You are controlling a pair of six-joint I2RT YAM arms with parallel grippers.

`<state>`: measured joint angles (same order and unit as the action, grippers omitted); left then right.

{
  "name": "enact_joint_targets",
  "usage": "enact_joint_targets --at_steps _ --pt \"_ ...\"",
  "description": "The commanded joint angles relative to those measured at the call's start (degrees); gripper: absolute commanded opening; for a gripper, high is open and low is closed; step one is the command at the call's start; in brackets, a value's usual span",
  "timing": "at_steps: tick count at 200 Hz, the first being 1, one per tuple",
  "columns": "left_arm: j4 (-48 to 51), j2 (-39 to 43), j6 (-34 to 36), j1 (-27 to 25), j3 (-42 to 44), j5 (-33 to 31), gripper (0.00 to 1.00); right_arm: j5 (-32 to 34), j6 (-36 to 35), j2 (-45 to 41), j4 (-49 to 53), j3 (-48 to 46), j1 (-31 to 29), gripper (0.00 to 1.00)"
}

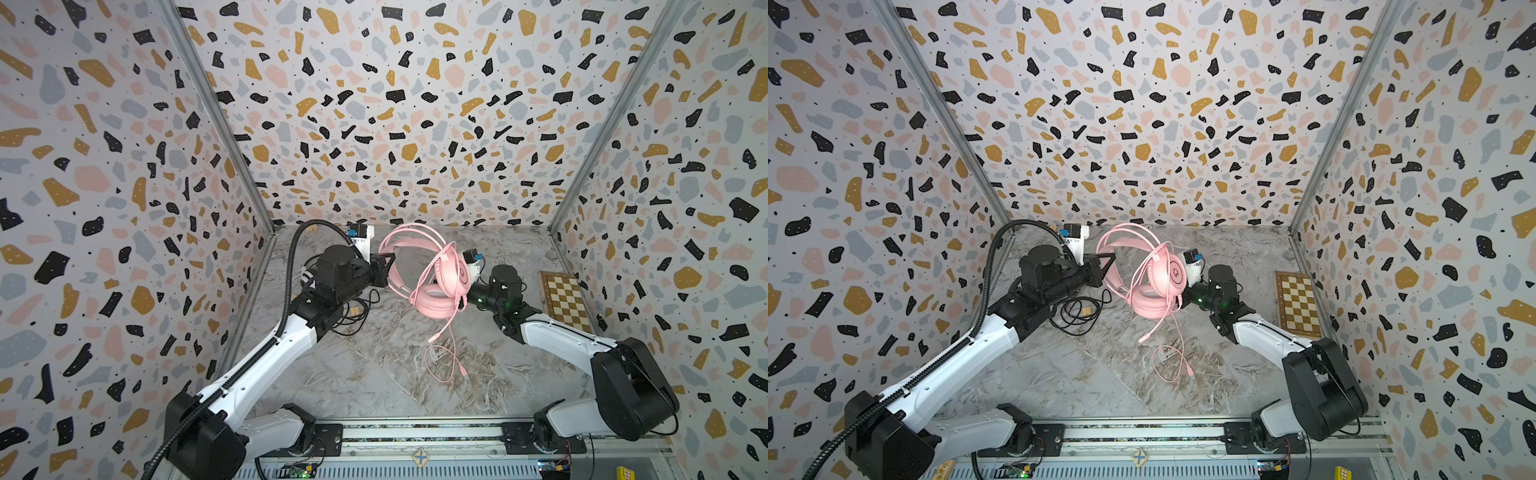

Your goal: Wrap the headphones

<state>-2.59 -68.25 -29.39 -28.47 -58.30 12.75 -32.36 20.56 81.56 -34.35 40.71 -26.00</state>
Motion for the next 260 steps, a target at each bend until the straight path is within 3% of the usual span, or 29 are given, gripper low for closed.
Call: enact_joint_targets --at_steps 1,37,82,129,260 --pt "-8.6 0.7 -6.0 0.7 -2.2 3.7 0.0 -1.5 2.8 0.2 -5.6 -1.5 -0.3 0.25" --pt "-14.0 0.3 -11.5 0.9 -2.3 7.2 0.0 -4.6 5.8 4.0 -10.4 -2.8 -0.7 0.28" --pt "-15.0 0.4 -15.3 2.2 -4.3 5.9 0.0 -4.7 6.9 7.1 -13.8 -4.5 -2.8 0.35" --pt "-15.9 0.5 -16.7 3.7 -8.0 4.7 0.0 -4.9 7.4 9.9 -16.5 -7.1 -3.1 0.36" --pt "-14.8 -1.0 -18.4 11.7 -11.4 -0.5 0.0 -4.5 5.6 3.1 -14.4 -13.5 -3.3 0.34"
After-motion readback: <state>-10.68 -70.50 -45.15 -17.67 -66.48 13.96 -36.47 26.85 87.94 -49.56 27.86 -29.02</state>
